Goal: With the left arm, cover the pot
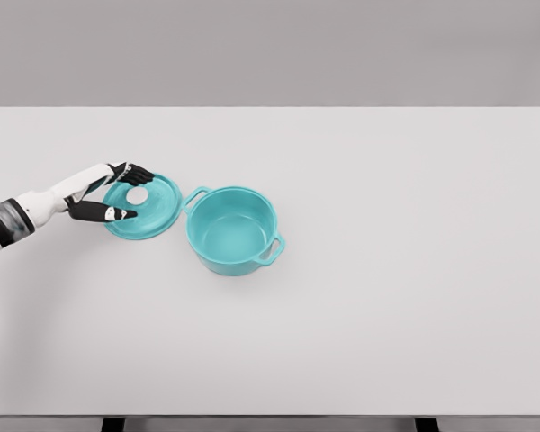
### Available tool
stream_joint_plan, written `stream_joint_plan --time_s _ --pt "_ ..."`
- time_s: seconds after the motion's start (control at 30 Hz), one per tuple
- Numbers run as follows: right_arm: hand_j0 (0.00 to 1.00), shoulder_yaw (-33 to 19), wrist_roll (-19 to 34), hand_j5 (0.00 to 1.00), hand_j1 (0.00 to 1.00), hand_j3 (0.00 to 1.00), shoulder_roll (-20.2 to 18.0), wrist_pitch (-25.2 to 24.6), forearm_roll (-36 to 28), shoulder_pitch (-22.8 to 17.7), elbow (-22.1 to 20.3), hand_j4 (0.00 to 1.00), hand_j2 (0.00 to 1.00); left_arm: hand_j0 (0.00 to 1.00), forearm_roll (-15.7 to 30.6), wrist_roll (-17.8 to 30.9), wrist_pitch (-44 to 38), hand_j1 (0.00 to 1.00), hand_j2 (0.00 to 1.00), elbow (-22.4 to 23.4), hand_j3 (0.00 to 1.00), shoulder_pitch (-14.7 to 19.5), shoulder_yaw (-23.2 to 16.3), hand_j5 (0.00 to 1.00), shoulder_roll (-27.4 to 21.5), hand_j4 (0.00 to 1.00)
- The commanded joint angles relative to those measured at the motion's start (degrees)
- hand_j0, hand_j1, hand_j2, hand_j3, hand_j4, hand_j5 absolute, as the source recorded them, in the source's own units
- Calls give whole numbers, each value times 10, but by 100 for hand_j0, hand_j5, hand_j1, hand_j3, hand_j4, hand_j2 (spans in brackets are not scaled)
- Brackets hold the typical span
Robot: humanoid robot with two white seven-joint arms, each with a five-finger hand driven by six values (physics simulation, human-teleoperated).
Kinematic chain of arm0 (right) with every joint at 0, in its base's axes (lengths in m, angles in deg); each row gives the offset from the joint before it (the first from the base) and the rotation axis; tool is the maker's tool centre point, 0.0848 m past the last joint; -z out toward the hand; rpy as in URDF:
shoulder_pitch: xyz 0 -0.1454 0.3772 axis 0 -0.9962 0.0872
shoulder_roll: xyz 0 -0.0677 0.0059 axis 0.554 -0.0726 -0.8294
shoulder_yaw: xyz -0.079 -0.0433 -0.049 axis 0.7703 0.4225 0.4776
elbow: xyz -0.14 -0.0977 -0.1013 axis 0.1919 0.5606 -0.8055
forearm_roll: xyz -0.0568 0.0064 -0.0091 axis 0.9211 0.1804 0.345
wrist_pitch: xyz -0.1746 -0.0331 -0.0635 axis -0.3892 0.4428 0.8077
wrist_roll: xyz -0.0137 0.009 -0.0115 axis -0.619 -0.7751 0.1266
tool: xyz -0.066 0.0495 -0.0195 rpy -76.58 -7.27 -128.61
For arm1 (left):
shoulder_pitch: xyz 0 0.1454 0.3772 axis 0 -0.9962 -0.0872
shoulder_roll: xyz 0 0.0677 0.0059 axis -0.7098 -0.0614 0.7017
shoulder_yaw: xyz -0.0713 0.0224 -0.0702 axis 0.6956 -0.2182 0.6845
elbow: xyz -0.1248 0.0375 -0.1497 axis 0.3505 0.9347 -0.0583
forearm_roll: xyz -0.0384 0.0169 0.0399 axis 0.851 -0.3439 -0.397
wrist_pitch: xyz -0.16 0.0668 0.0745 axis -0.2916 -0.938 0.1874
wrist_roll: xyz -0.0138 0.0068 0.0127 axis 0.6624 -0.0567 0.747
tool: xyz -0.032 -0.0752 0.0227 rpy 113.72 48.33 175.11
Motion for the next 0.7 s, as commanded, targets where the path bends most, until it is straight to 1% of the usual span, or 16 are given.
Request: stream_joint_plan --time_s 0.0,0.07,0.13,0.17,0.2,0.27,0.33,0.57,0.6,0.67 --pt "100 0 0 100 100 100 0 1 1 0 0 100 100 72 -1 0 0 72 72 4 72 0 -1 72 2 72" --pt "100 0 0 100 100 100 0 1 1 0 0 100 100 72 -1 0 0 72 72 4 72 -1 -1 72 4 72" --pt "100 0 0 100 100 100 0 1 1 0 0 100 100 67 -4 0 0 67 67 4 67 -1 -1 67 6 67" --pt "100 0 0 100 100 100 0 1 1 0 0 100 100 62 -4 0 0 62 62 4 62 -1 -1 62 6 62" --pt "100 0 0 100 100 100 0 1 1 0 -1 100 100 61 -5 0 0 61 61 4 61 -1 -1 61 6 61" --pt "100 0 0 100 100 100 0 1 1 0 0 100 100 55 -4 0 0 55 55 4 55 -1 -2 55 6 55" --pt "100 0 0 100 100 100 0 1 1 0 -1 100 100 53 -5 0 0 53 53 4 53 -1 -2 53 6 53" --pt "100 0 0 100 100 100 0 1 1 0 0 100 100 52 -5 -4 0 52 52 -1 52 -3 -1 52 7 52" --pt "100 0 0 100 100 100 0 1 1 0 0 100 100 52 -4 -4 0 52 52 -7 52 -4 -1 52 6 52" --pt "100 0 0 100 100 100 0 1 1 1 0 100 100 52 -2 -4 0 52 52 -35 52 -6 5 52 -2 52"
